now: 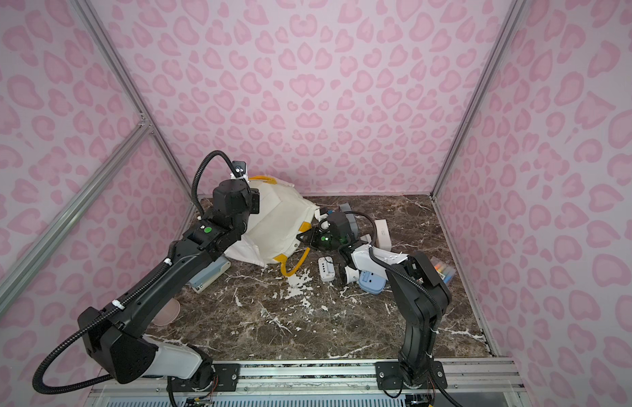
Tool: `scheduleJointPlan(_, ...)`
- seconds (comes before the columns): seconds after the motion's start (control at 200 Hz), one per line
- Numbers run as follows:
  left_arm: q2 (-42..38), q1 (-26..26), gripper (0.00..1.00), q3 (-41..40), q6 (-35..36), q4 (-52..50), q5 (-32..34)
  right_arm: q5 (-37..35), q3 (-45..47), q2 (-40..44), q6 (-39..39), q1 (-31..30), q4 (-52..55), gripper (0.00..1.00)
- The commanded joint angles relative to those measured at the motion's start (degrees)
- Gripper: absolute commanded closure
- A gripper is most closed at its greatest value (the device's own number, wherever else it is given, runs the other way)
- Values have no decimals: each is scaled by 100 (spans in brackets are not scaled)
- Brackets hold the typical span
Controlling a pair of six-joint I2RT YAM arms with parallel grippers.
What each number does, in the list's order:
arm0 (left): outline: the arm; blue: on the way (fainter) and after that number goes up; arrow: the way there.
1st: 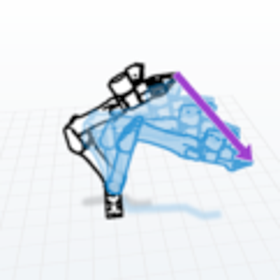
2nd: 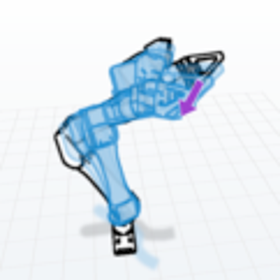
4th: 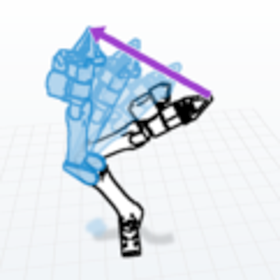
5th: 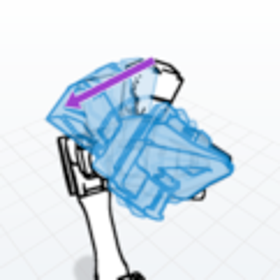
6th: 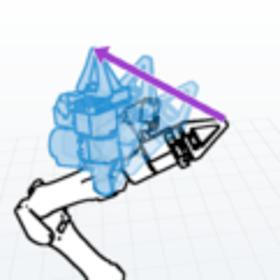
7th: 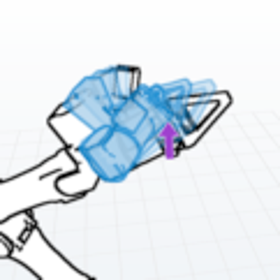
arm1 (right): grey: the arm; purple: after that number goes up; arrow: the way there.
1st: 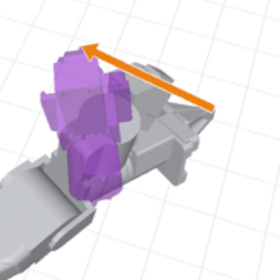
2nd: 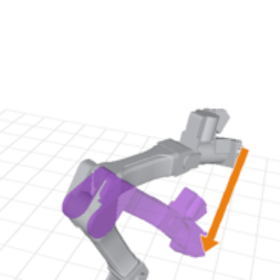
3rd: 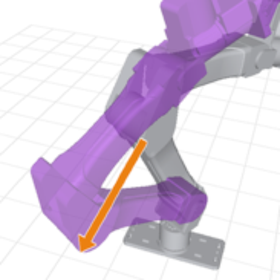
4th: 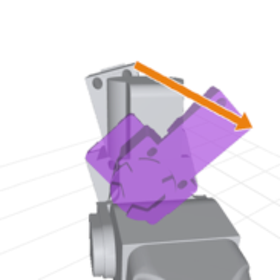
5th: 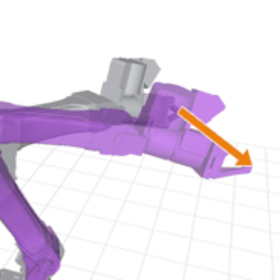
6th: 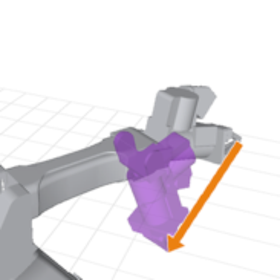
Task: Take the alarm clock out of the canvas bag
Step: Place the canvas bag at the center of the board.
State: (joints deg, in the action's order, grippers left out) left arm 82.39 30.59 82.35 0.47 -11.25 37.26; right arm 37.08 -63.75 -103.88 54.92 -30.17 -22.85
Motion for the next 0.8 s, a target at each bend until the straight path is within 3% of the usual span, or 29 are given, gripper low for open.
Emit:
scheduleJointPlan(0.0, 97, -42, 97, 271, -181, -224, -100, 86, -95, 151, 279, 145, -446, 100)
scheduleJointPlan(0.165, 483, -222, 97, 885, -709, -1243, -383, 195, -533, 330, 244, 400, -154, 100)
scheduleJointPlan(0.335, 768, -535, 97, 1218, -1250, -1967, -1244, 220, -890, 330, 204, 624, 59, 100)
scheduleJointPlan(0.535, 1240, -699, 97, 1666, -1530, -2892, -1514, 265, -1269, 136, 97, 735, 391, 100)
scheduleJointPlan(0.795, 1584, -752, 97, 1807, -1755, -3271, -1763, 226, -1697, -281, -145, 759, 856, 100)
